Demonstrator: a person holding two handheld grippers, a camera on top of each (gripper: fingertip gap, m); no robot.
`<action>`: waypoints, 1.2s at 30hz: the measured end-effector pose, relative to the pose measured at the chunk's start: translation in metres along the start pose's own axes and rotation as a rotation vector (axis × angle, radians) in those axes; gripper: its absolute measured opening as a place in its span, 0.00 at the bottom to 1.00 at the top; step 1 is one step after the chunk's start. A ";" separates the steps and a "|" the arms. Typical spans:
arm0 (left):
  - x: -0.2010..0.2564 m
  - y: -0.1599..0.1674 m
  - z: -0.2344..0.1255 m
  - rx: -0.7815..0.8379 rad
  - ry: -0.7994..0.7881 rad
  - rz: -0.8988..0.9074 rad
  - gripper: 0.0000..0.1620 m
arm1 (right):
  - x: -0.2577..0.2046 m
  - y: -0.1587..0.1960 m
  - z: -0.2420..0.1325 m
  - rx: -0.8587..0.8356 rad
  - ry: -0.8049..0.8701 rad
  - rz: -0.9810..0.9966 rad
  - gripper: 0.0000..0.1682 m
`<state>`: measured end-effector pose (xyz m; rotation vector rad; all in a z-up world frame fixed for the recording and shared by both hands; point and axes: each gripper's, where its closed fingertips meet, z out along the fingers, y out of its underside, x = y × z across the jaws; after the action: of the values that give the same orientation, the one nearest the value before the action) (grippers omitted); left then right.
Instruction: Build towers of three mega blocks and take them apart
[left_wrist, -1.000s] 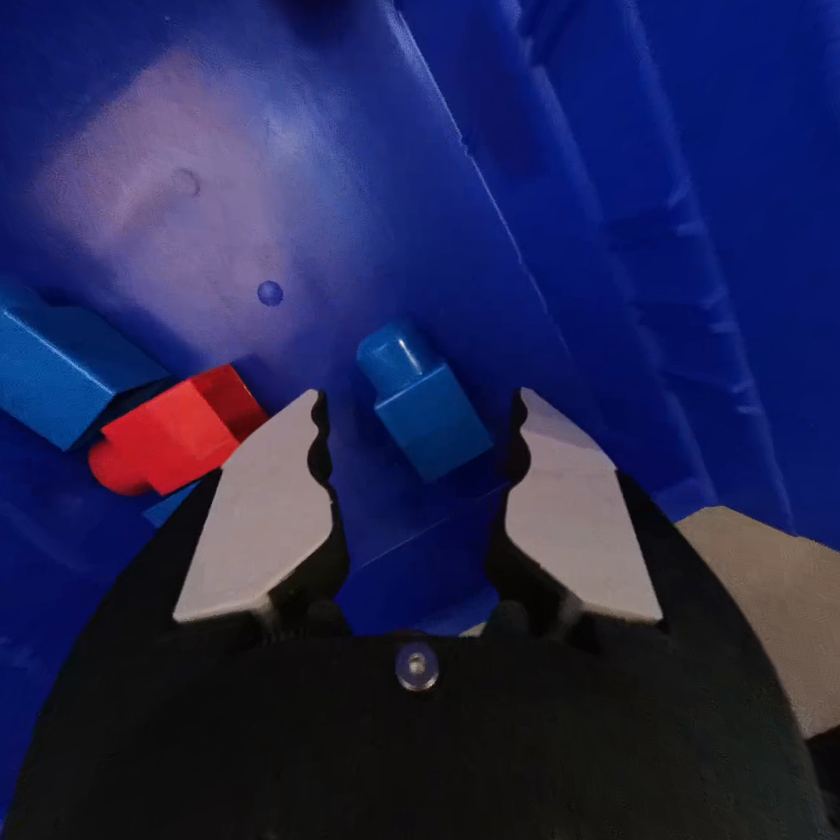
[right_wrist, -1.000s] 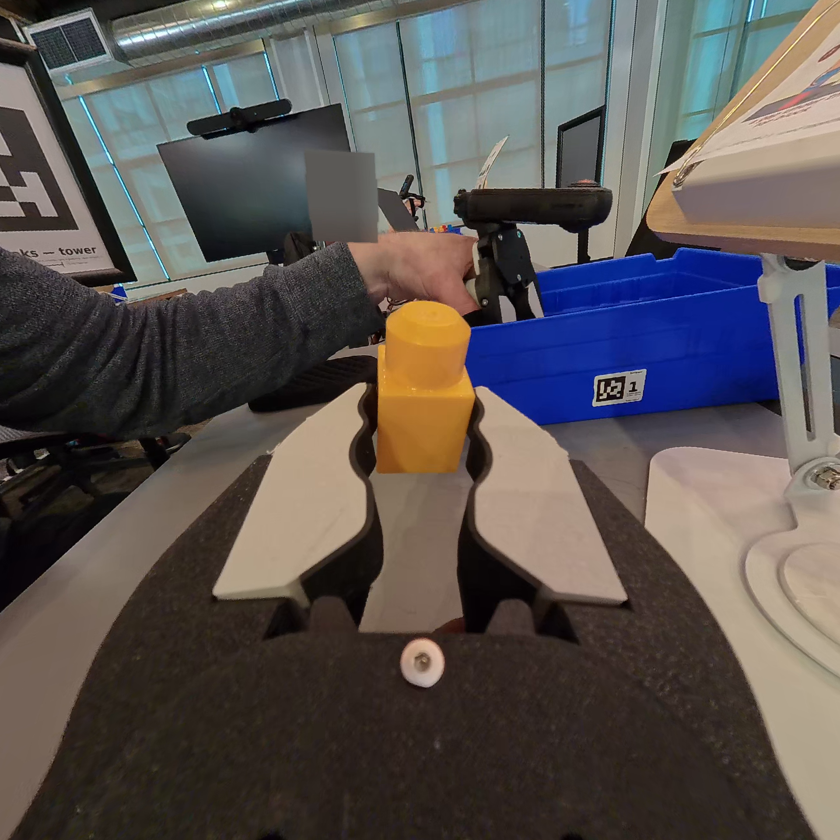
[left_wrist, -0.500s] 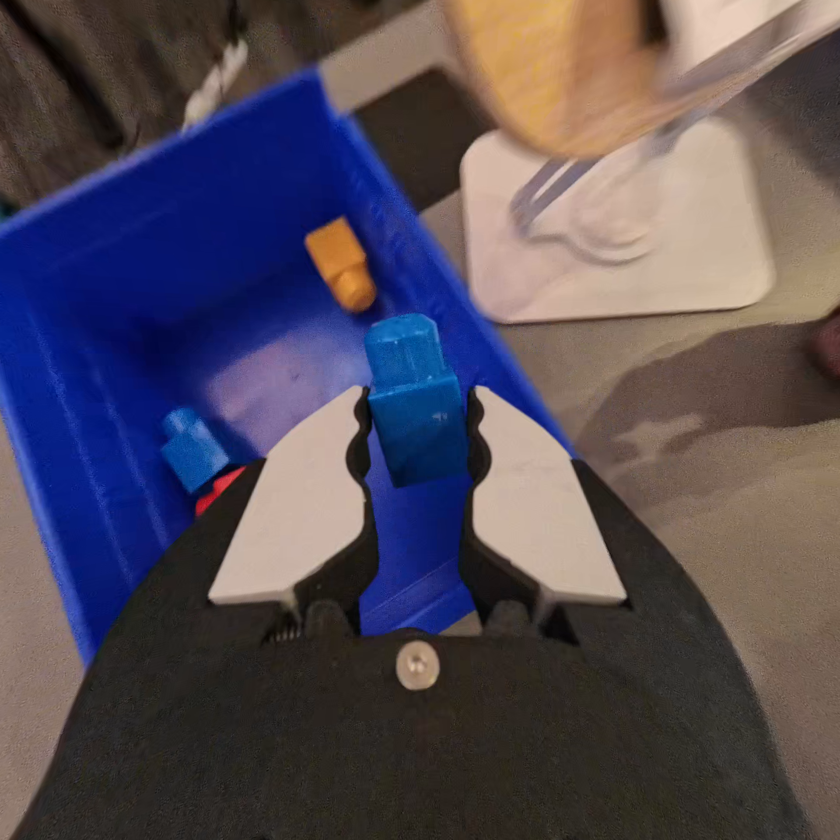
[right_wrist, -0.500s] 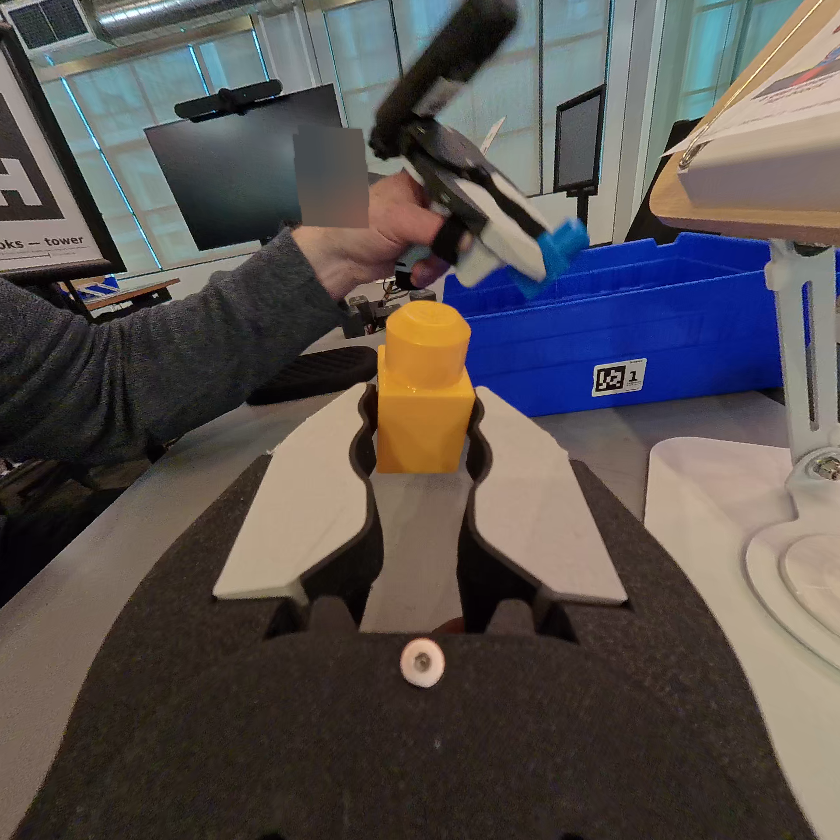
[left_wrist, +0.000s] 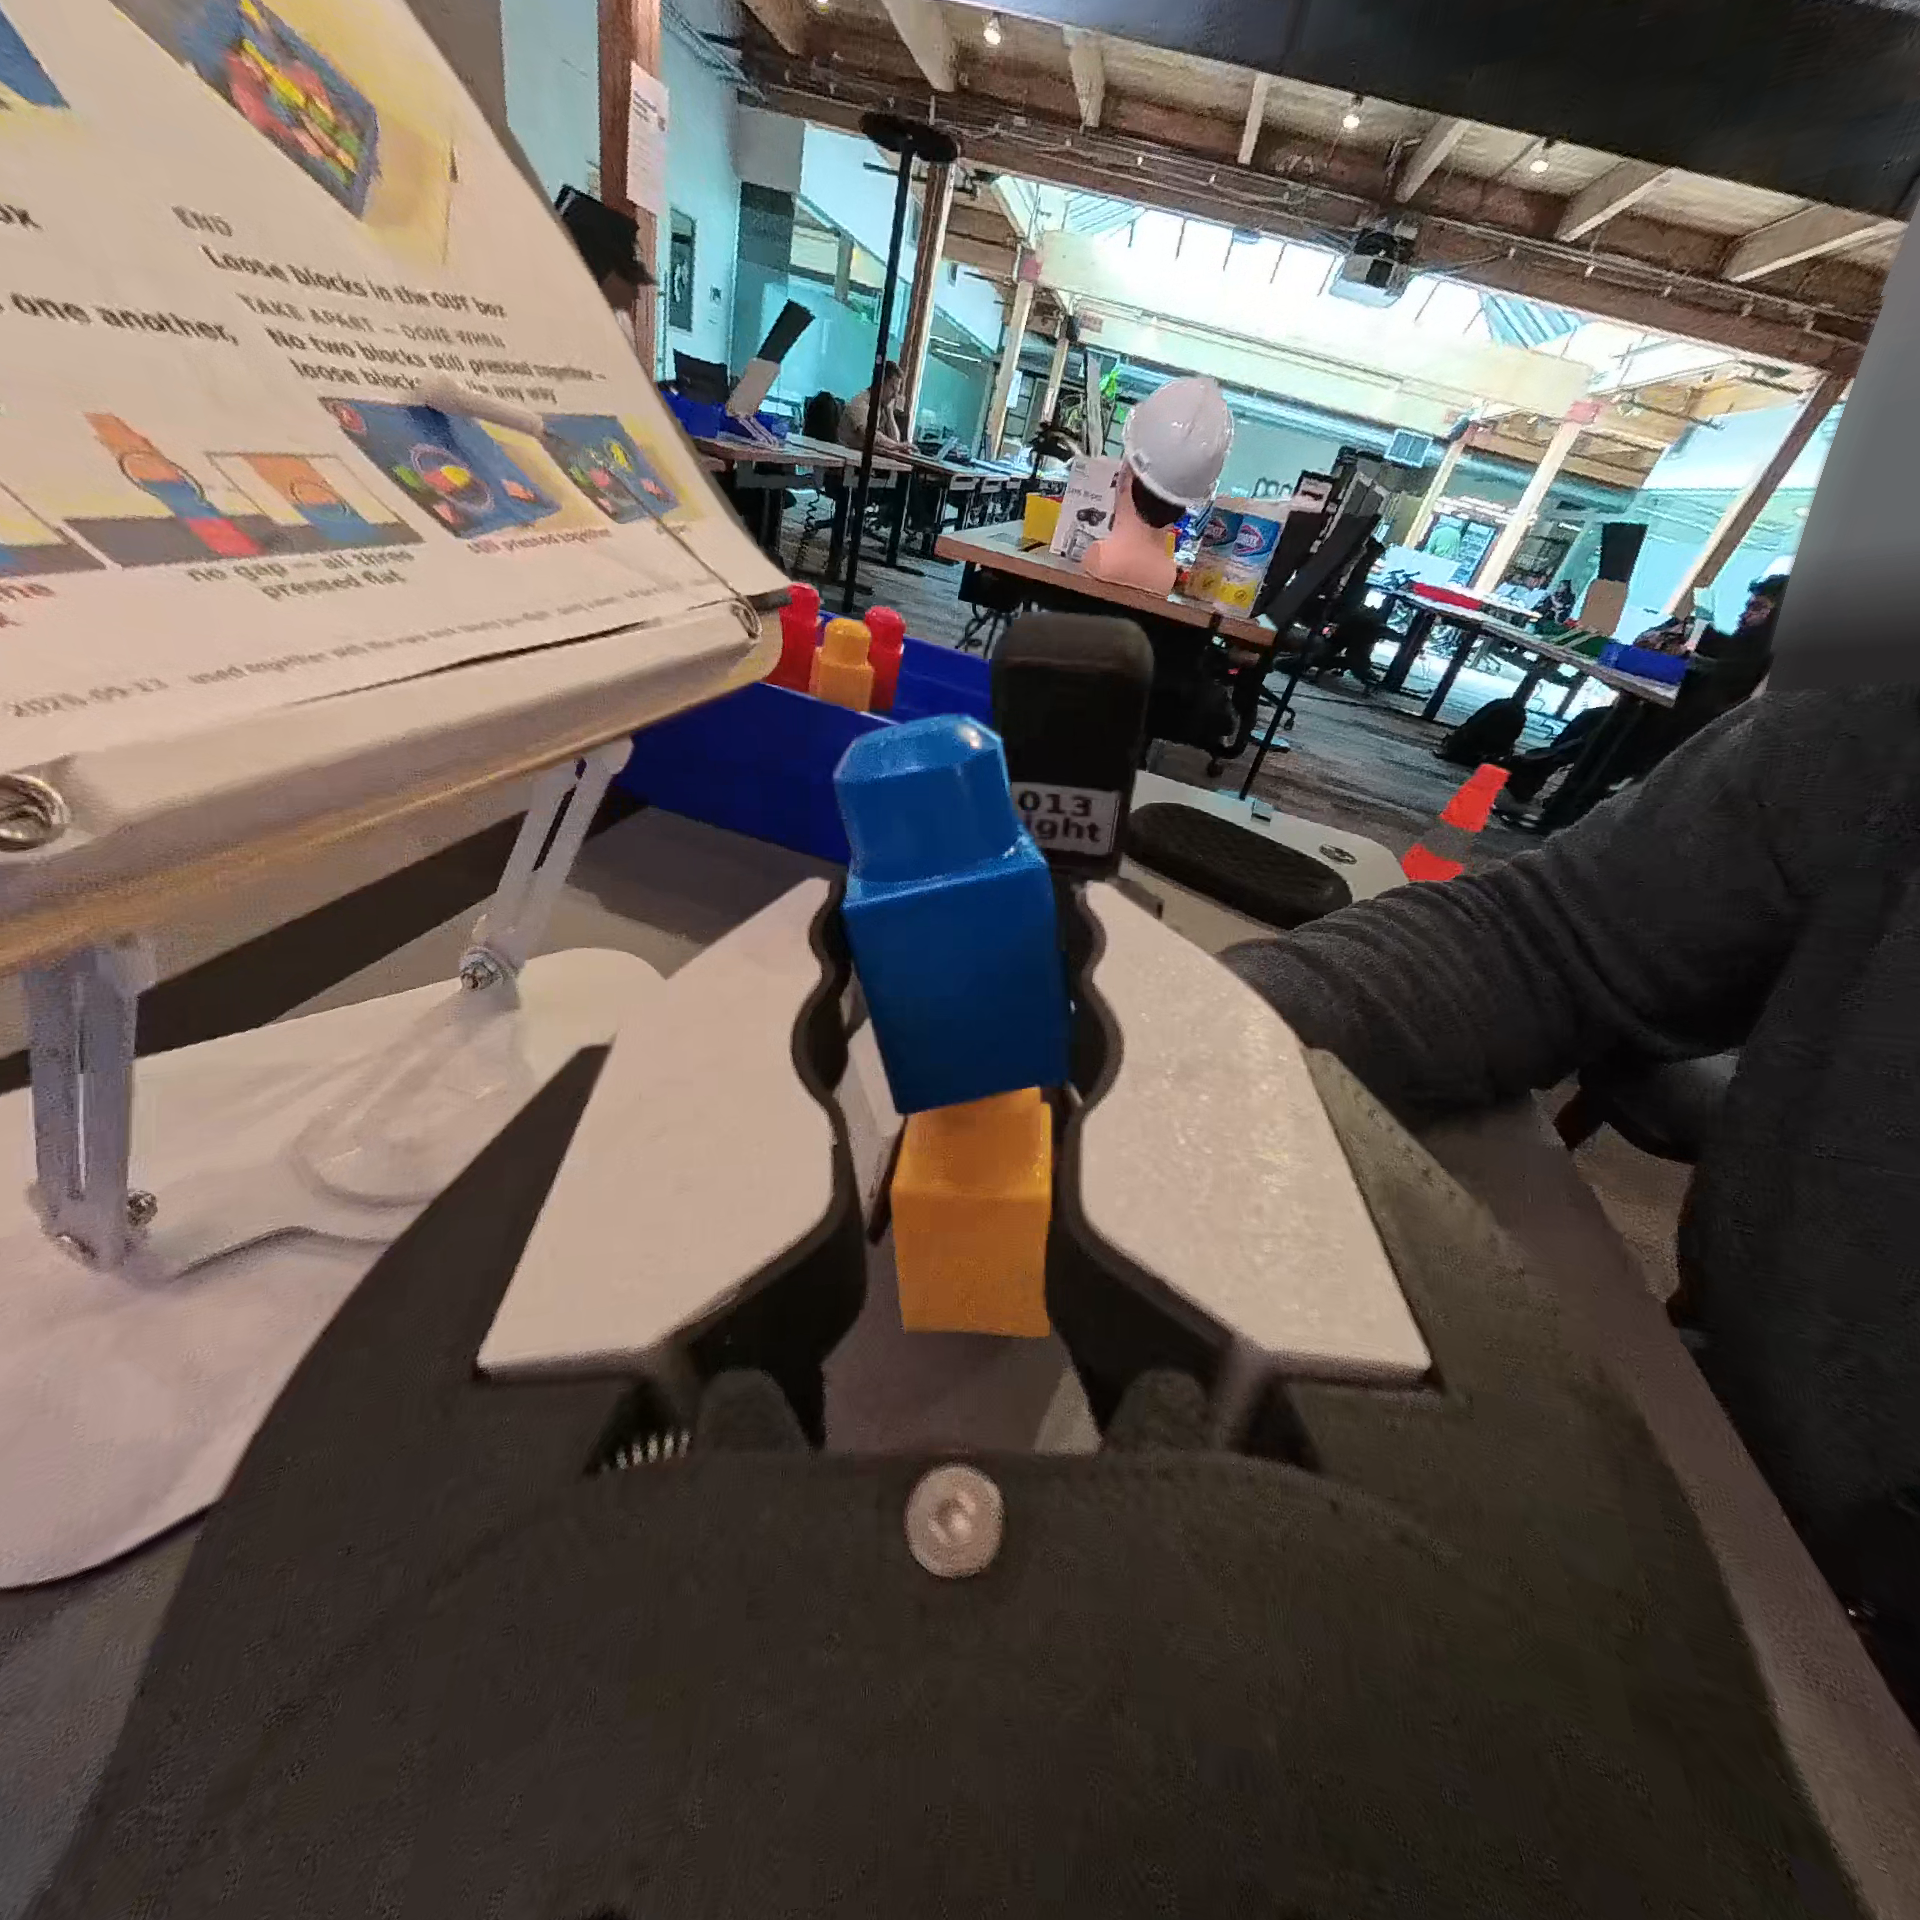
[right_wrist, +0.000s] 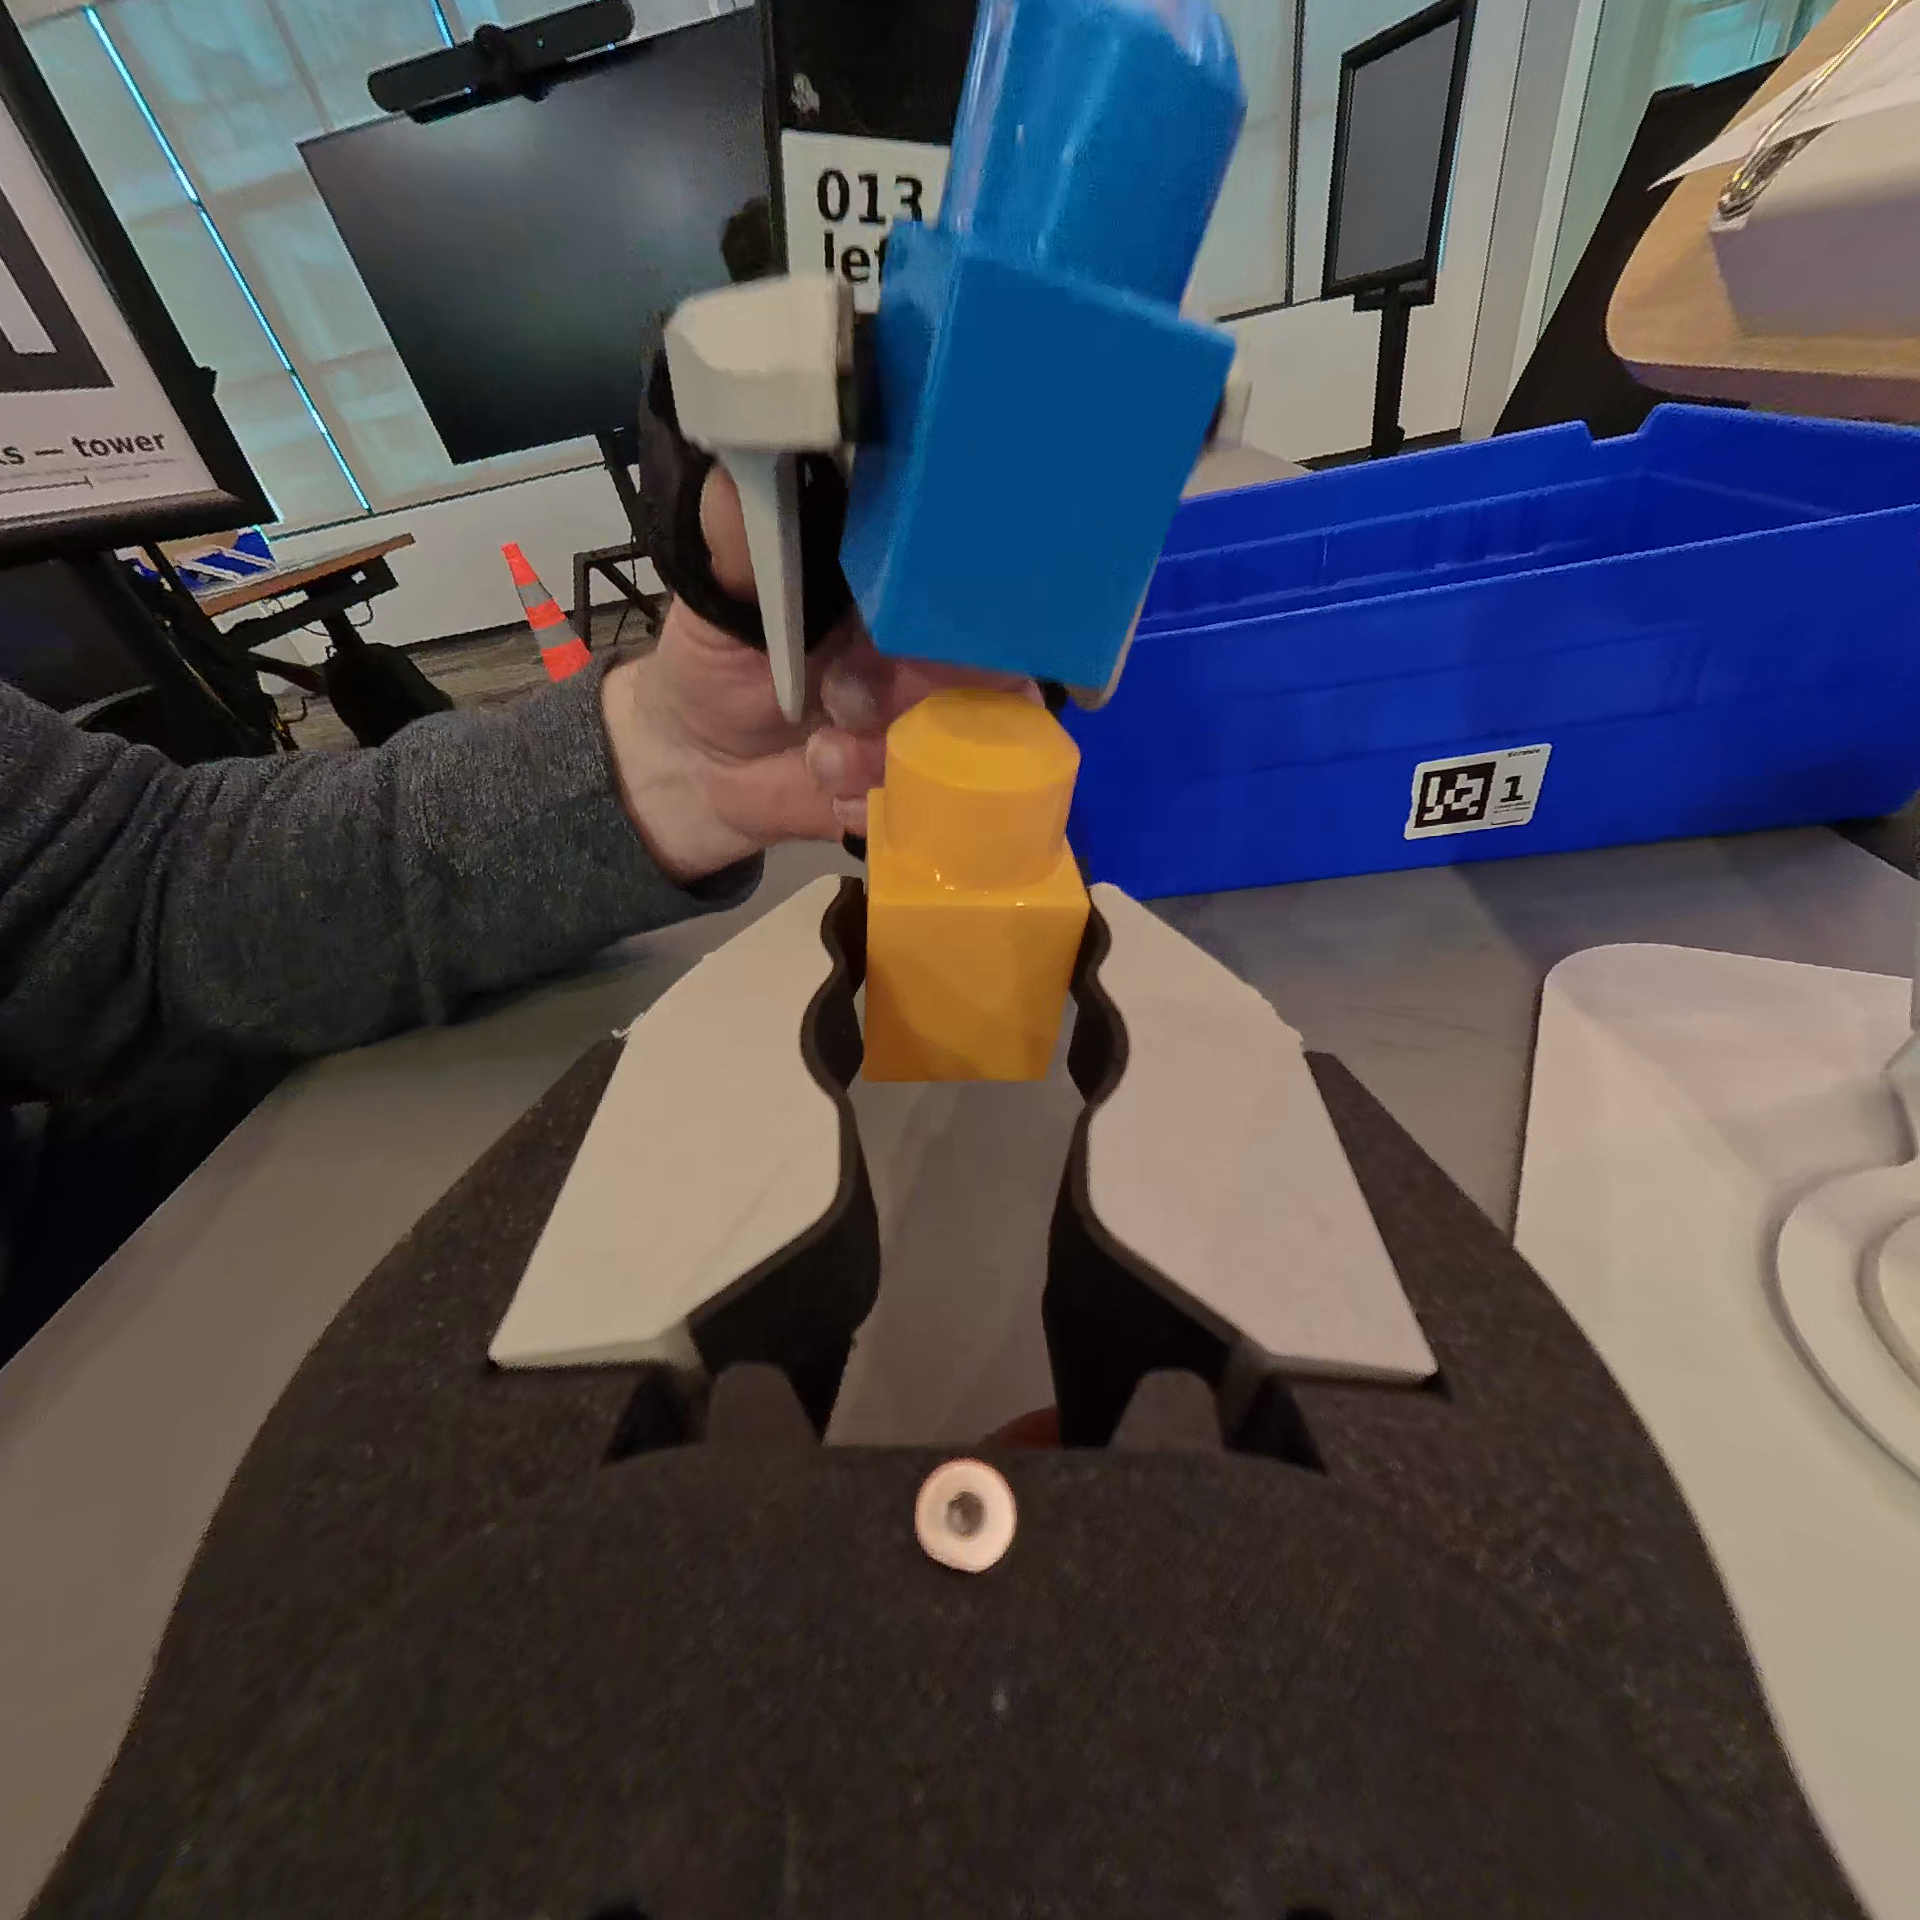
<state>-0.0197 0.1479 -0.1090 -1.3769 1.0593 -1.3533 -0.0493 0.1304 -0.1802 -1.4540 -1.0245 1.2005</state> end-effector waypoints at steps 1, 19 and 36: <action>0.001 0.005 0.002 -0.007 0.015 0.000 0.24 | 0.000 0.000 0.000 0.000 -0.001 0.003 0.22; -0.002 0.033 0.002 -0.046 0.059 0.007 0.23 | 0.001 0.003 -0.001 -0.020 -0.013 0.039 0.22; 0.004 0.051 -0.007 -0.232 0.058 0.081 0.23 | -0.004 0.012 0.004 -0.089 -0.024 0.005 0.21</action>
<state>-0.0255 0.1325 -0.1582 -1.4514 1.3303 -1.2480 -0.0538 0.1244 -0.1916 -1.5145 -1.1035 1.1911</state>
